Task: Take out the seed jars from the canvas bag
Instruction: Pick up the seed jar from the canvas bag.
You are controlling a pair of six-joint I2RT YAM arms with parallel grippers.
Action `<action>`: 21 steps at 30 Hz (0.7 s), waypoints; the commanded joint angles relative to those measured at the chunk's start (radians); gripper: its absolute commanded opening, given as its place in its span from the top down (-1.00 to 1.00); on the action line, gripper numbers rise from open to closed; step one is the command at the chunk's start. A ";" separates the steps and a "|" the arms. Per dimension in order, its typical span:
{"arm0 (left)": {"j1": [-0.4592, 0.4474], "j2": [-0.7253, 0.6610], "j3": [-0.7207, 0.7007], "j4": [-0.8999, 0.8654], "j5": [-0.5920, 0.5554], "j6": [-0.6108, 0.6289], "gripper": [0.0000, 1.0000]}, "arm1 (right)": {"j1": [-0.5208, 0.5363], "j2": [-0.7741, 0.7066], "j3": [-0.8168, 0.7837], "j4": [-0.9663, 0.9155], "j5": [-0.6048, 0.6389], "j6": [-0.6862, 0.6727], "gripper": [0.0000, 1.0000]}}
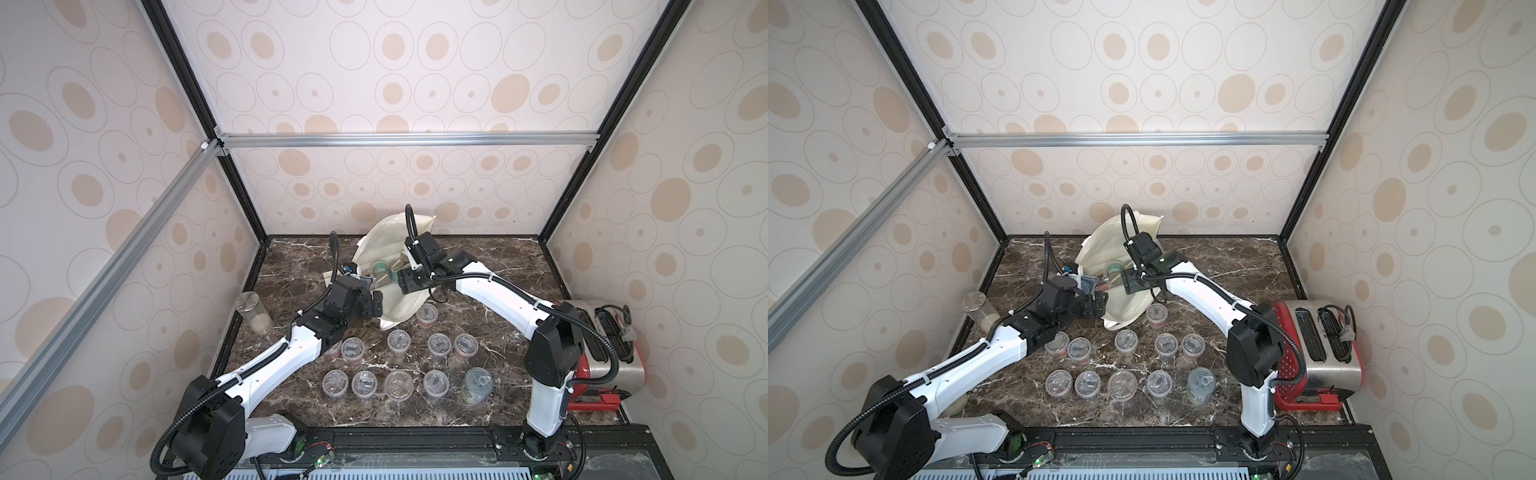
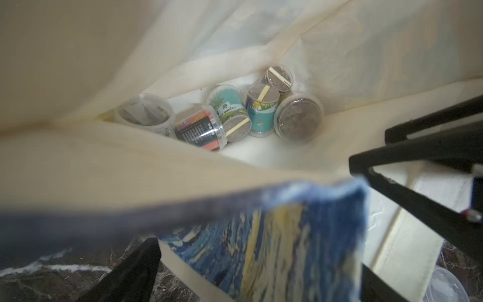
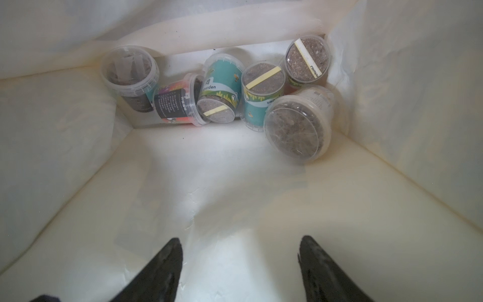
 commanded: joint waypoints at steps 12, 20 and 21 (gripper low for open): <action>-0.072 -0.036 -0.125 0.122 0.065 -0.119 -0.45 | 0.003 0.312 0.352 -0.114 0.211 -0.224 -0.63; -0.085 -0.060 -0.149 0.147 0.069 -0.148 -0.41 | -0.025 0.422 0.426 -0.104 0.274 -0.227 -0.73; -0.085 -0.060 -0.152 0.148 0.071 -0.153 -0.40 | -0.026 0.435 0.436 -0.104 0.291 -0.222 -0.76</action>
